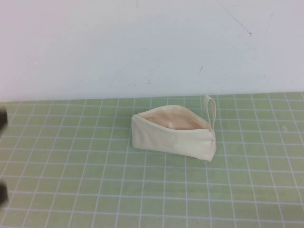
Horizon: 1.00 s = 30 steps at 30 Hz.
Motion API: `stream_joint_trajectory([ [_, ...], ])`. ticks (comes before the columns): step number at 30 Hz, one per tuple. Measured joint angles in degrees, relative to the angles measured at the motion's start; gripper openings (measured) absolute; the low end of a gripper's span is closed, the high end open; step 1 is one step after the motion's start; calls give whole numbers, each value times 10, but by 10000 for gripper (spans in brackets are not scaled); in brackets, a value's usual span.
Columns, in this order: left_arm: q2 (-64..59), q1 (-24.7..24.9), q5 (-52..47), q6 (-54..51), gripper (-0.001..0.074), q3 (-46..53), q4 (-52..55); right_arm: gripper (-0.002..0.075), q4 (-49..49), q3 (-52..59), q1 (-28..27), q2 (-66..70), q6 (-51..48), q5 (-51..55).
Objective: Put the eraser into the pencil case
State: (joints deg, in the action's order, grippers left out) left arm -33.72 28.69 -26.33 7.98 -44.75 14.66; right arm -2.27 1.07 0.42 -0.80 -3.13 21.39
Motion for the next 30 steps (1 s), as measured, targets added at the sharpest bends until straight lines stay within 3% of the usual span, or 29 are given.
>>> stream_joint_trajectory([
  [13,52,0,-20,11,-1,207,-93,-1,0,0,0,0,0,0],
  [18,93,-7,67,12,0,288,-98,-1,0,0,0,0,0,0],
  [25,196,-128,334,23,-1,447,-107,-1,0,0,0,0,0,0],
  [30,290,-197,279,50,-1,462,-119,-1,0,0,0,0,0,0],
])
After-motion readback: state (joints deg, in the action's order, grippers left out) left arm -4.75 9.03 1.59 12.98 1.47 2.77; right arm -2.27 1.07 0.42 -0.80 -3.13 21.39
